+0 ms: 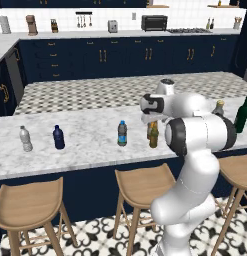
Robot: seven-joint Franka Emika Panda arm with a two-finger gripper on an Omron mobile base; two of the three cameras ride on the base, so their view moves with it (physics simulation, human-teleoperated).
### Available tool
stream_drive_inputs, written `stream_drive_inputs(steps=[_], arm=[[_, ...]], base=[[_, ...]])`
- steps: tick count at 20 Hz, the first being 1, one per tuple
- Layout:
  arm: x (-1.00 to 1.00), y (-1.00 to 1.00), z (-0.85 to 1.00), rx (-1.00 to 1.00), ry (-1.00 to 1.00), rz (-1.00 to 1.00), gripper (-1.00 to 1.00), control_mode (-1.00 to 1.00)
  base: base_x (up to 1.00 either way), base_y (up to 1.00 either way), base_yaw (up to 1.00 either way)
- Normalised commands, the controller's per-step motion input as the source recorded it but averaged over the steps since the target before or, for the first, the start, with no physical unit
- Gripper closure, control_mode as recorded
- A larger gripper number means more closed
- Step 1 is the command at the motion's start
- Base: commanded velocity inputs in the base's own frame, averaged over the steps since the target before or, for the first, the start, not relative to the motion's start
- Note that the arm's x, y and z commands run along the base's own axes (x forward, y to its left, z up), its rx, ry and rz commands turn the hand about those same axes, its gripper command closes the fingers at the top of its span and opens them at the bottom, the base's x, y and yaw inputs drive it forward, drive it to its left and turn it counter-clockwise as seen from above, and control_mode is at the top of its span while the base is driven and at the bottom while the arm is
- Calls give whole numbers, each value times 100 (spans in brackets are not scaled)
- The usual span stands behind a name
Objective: Move the plastic bottles in the middle to the plastics group, and the glass bottles in the middle to the glass group.
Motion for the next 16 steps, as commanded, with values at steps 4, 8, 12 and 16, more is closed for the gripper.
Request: stream_drive_inputs(steps=[4,8,12,16], arm=[[22,0,-24,0,1,0,-100,-100],[1,0,-14,1,0,0,-100,-100],[0,0,-17,3,0,0,-100,-100],[-15,3,-30,0,0,0,100,-100]], base=[[0,0,0],[0,0,0],[0,0,0],[0,0,0]])
